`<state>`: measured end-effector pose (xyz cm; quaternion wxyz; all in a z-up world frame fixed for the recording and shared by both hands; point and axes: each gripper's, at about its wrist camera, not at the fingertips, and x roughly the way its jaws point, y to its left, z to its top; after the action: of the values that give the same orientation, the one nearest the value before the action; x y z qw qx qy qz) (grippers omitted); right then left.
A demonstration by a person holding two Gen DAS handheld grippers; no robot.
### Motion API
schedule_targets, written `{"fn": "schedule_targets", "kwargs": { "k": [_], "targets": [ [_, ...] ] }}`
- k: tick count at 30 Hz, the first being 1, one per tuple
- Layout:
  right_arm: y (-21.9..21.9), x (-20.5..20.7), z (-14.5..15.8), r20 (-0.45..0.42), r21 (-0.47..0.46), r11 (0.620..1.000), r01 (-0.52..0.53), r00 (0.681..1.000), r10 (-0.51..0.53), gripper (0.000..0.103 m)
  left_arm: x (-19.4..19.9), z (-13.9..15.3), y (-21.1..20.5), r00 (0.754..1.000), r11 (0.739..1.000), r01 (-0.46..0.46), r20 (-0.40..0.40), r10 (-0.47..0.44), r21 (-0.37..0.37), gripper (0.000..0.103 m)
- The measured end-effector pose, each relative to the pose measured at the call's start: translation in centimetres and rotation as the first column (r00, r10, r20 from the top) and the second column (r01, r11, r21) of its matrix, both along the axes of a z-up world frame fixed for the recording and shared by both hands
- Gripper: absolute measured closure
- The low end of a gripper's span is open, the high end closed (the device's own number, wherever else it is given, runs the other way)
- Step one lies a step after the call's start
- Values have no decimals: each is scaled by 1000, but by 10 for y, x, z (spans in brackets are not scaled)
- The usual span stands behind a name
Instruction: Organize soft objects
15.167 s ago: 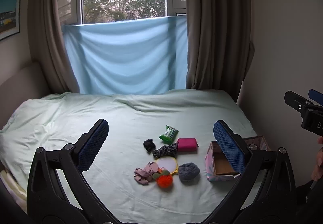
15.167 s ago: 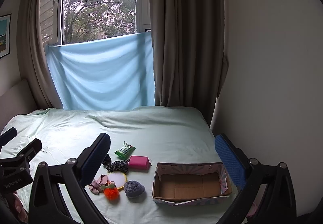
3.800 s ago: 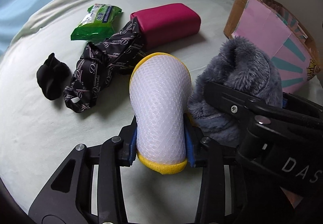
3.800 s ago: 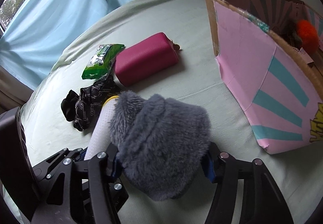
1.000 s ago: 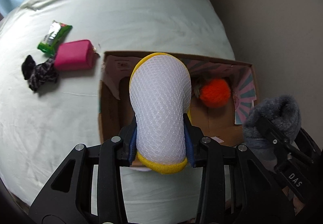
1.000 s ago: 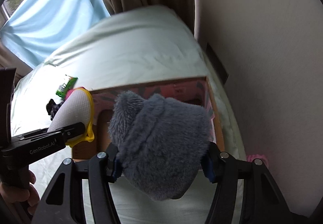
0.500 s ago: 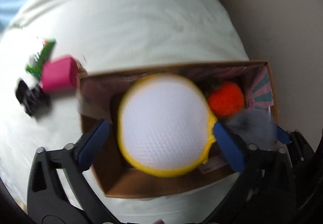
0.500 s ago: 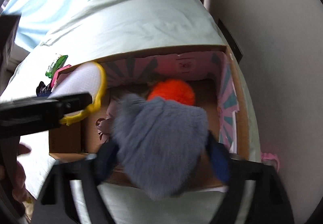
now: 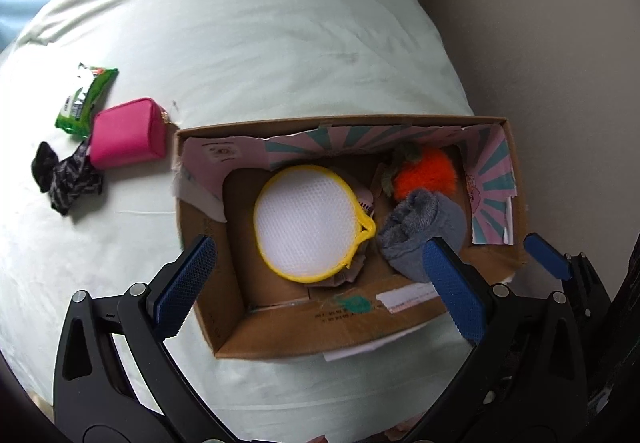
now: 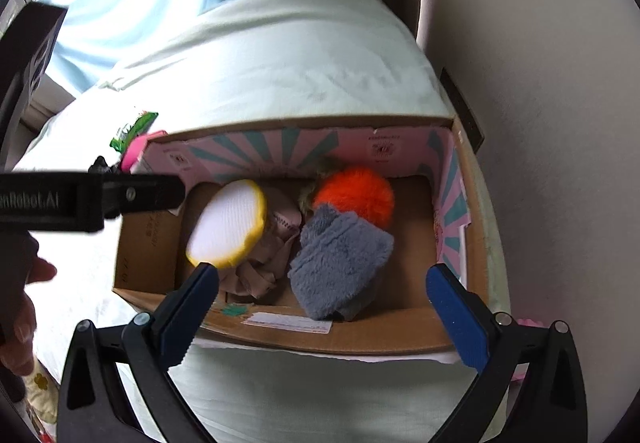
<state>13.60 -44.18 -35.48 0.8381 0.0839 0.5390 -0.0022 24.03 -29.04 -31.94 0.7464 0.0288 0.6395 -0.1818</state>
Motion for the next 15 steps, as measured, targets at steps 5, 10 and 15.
{"fn": "schedule_targets", "kwargs": {
  "k": [5,10,15],
  "targets": [
    [2,-5,28,24,-4,1000,-5,1000,5,0,-15,33,11,997,1000,-15,81,16,-16,0],
    [8,-20,70,54,-8,1000,-18,998,18,0,-38,78,33,984,999,-24,174,30,-36,0],
    [23,-41,117,126,-21,1000,-16,992,19,0,-67,131,67,965,996,-51,252,66,-69,0]
  ]
}}
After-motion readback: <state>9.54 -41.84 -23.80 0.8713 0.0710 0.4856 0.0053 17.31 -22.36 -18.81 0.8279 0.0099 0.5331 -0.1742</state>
